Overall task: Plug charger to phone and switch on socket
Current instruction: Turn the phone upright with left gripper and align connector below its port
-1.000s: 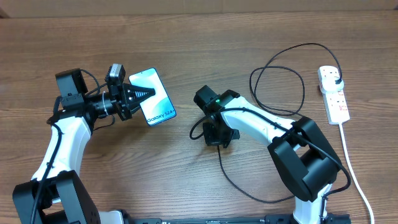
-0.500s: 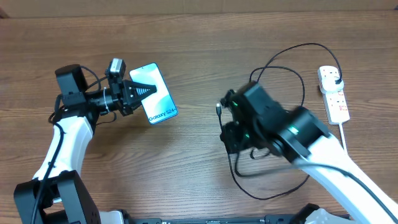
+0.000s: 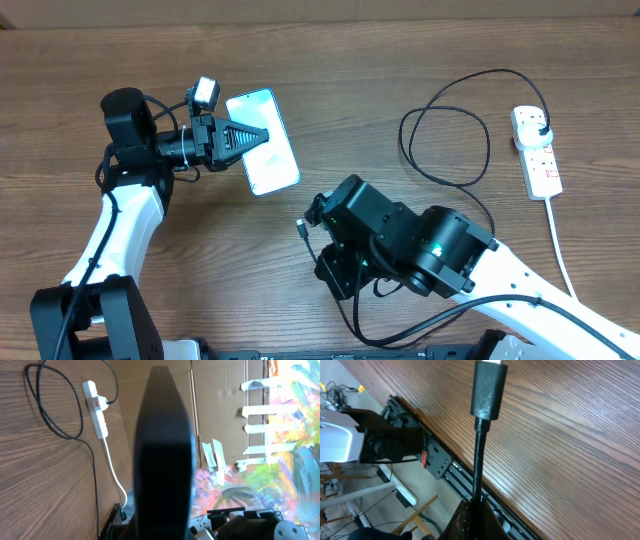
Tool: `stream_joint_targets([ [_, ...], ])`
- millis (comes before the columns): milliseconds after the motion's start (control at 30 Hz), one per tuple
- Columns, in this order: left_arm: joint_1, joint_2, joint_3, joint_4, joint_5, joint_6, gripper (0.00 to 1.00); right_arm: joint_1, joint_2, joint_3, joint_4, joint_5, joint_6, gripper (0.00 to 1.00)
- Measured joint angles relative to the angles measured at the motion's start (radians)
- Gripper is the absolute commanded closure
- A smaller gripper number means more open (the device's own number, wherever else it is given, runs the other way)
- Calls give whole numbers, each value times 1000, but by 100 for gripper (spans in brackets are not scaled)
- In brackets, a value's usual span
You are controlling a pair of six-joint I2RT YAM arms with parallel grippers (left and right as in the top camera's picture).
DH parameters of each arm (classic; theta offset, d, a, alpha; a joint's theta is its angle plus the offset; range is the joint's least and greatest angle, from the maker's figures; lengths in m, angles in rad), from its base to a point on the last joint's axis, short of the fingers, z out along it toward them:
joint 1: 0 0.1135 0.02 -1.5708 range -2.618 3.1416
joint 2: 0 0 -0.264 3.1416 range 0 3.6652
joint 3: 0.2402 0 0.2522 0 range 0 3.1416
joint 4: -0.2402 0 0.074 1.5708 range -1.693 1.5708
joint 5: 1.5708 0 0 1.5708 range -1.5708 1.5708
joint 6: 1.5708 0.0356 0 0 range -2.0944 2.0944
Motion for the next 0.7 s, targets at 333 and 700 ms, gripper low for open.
stream_joint_targets([
  [333, -81, 0, 0, 3, 2, 0, 96, 1, 3, 0, 72, -2, 16, 96],
  [700, -92, 0, 0, 3, 2, -1, 96, 1, 49, 0, 74, 19, 68, 96],
])
